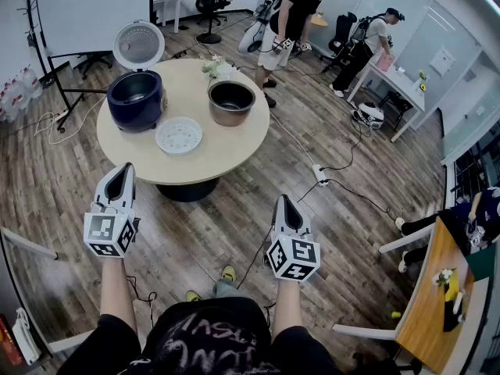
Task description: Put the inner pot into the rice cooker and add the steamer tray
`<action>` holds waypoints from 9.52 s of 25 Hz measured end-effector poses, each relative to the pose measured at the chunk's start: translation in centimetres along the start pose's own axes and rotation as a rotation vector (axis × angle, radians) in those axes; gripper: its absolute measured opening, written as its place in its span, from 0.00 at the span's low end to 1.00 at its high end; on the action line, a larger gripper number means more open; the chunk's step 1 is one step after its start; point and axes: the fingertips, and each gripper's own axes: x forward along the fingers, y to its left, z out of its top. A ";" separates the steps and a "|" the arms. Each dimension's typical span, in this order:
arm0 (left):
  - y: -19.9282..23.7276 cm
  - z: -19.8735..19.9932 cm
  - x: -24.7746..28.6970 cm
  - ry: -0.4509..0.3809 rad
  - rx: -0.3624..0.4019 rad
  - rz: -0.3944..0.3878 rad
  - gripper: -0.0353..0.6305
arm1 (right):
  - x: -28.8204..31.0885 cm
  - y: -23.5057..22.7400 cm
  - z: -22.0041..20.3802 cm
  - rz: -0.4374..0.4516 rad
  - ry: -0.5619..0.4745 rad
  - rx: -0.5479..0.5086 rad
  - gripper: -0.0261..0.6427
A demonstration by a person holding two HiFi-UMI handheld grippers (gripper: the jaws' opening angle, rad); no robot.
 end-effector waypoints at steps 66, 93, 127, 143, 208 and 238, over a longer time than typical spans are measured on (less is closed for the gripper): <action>-0.2 -5.7 14.6 0.105 -0.063 -0.092 0.44 | 13.3 -2.3 -1.7 0.058 0.029 0.056 0.42; 1.2 -15.5 42.8 0.360 -0.175 0.014 0.44 | 45.7 -10.7 -5.1 0.193 0.317 0.147 0.41; 0.1 -29.9 56.0 0.637 -0.366 -0.131 0.39 | 58.9 -9.5 -15.7 0.135 0.592 0.190 0.31; -0.9 -29.2 55.1 0.635 -0.450 -0.075 0.19 | 57.7 -9.1 -15.2 0.126 0.543 0.203 0.18; 32.2 -4.6 38.1 0.173 -0.408 -0.211 0.16 | 50.0 30.0 6.3 0.091 0.163 0.078 0.18; 41.0 -15.3 38.0 0.606 -0.573 -0.004 0.18 | 59.8 37.3 -3.6 0.330 0.709 0.095 0.20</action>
